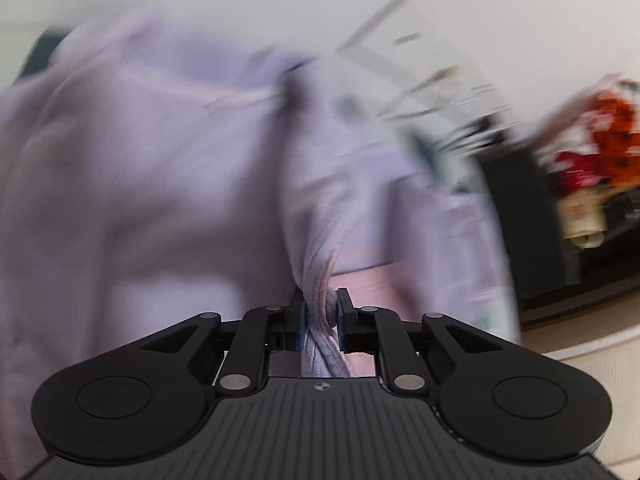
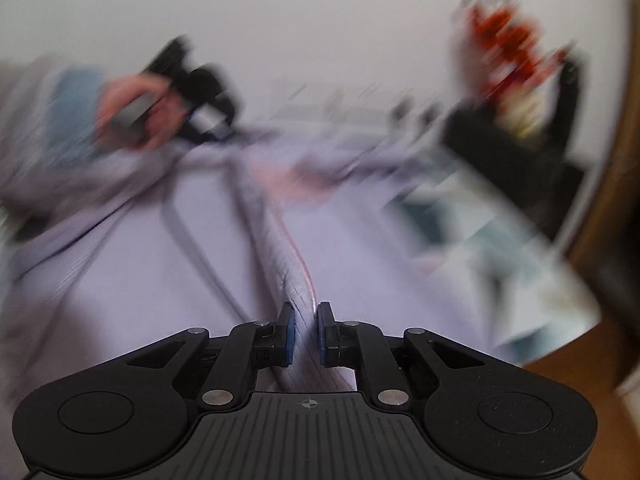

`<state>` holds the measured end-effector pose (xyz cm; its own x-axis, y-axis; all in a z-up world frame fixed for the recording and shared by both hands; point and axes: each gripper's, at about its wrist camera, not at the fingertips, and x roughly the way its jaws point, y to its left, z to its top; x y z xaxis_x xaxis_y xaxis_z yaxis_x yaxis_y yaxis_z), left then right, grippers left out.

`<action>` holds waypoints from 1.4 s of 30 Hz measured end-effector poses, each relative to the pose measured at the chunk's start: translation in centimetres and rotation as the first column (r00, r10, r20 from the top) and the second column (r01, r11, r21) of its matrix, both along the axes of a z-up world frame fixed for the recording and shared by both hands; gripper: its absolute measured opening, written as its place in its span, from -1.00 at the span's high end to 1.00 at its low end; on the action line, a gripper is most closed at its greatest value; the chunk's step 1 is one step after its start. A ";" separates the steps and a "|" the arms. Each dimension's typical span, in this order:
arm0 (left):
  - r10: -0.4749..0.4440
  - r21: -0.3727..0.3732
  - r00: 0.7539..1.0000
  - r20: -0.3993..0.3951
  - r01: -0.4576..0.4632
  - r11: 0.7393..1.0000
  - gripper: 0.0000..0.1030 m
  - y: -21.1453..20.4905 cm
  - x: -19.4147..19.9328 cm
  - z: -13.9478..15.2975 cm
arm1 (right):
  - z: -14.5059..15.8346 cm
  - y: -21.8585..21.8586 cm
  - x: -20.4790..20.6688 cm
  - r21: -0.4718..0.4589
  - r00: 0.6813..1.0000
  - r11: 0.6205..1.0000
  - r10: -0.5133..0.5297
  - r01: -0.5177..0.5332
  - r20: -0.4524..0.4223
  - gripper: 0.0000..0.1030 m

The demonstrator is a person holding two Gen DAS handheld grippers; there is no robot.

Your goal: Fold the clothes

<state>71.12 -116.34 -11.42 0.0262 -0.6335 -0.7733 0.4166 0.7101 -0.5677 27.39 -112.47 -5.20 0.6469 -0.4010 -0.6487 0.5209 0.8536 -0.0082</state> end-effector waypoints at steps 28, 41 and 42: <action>-0.260 0.247 0.952 0.159 0.217 0.944 0.21 -2.8 -1.9 0.8 | -7.3 -3.1 -3.6 0.621 0.977 0.781 -0.076 -0.065 0.197 0.17; -0.370 0.340 0.878 0.303 0.263 0.903 0.54 -4.5 -4.4 1.1 | -7.1 -2.6 -3.8 0.566 0.994 0.824 -0.046 -0.016 0.095 0.78; -0.380 0.342 0.866 0.323 0.268 0.901 0.70 -4.6 -4.9 1.1 | -7.0 -1.8 -3.3 0.529 0.997 0.848 -0.021 -0.019 0.069 0.81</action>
